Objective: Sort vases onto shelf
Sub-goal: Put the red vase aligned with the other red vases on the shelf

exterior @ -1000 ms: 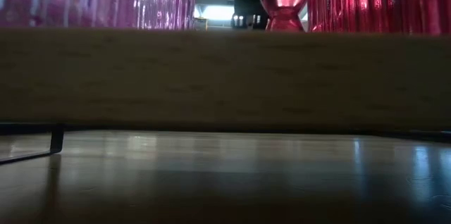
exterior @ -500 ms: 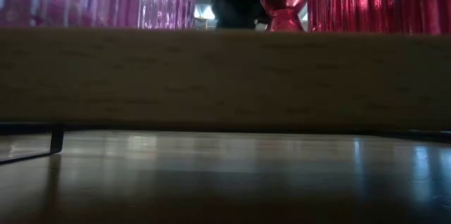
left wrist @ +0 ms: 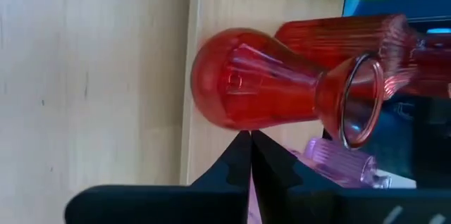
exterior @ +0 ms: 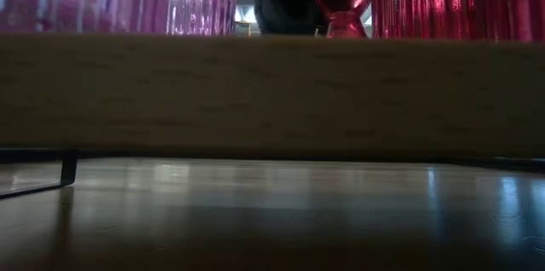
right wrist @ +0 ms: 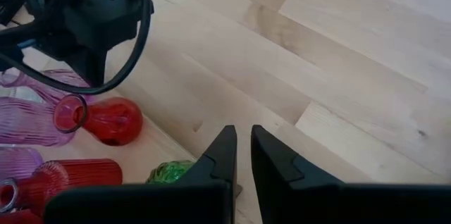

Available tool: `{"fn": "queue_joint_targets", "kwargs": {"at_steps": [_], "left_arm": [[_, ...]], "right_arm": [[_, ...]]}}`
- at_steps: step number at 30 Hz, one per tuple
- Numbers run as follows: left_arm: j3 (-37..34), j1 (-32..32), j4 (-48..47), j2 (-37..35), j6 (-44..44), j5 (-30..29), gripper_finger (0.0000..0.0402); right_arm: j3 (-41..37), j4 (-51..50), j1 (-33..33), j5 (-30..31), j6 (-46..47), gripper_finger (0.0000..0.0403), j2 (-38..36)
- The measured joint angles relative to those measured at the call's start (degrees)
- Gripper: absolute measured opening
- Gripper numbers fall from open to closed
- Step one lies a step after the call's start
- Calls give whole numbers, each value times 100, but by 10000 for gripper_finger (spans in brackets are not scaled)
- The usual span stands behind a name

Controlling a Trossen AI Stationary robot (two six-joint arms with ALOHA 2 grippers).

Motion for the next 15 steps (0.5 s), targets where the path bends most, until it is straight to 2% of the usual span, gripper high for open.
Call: {"fn": "queue_joint_targets", "kwargs": {"at_steps": [15], "left_arm": [[0,-106,622,1,-263,444,2]], "right_arm": [[0,9,0,-18,112,28,0]]}}
